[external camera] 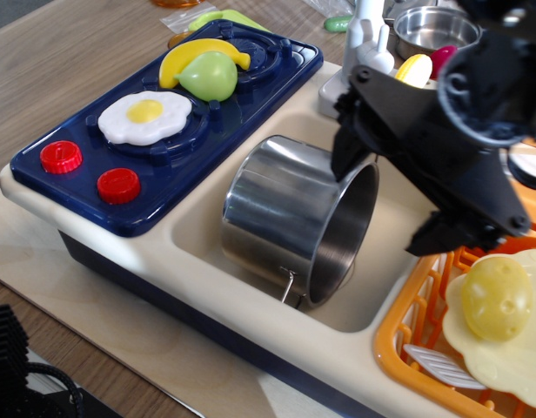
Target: Flip pot upright which is in sink
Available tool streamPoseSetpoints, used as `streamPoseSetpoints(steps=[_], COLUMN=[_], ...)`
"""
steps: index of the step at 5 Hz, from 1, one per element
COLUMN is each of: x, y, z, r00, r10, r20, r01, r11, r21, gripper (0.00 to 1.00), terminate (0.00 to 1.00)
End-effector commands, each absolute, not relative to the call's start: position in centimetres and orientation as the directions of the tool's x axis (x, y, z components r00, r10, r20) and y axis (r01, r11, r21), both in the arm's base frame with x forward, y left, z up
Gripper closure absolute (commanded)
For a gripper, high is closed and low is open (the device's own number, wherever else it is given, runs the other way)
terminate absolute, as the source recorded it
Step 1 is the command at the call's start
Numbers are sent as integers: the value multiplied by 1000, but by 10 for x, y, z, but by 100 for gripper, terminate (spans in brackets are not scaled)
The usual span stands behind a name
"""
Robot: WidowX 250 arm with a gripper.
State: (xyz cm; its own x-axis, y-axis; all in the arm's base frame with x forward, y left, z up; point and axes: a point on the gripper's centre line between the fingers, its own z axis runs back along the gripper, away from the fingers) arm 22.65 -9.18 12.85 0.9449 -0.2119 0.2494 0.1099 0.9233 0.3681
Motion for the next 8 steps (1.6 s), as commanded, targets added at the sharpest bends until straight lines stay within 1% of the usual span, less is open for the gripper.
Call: streamPoseSetpoints(steps=[1,4,5,6,7,8], x=[233,235,239,245,252,251], y=[-71,-30,-19,-15,-20,-30], z=[130,117,112,116,125,137], r00=[931,912,914,918,938,965], r10=[-253,-307,-299,-299,-269,-206], r20=[264,271,275,260,219,160], r01=[141,194,198,213,221,185], r11=[915,907,919,926,950,973], r21=[378,374,340,310,222,137], gripper=[0,0,0,100,100,100], terminate=[0,0,0,0,0,0])
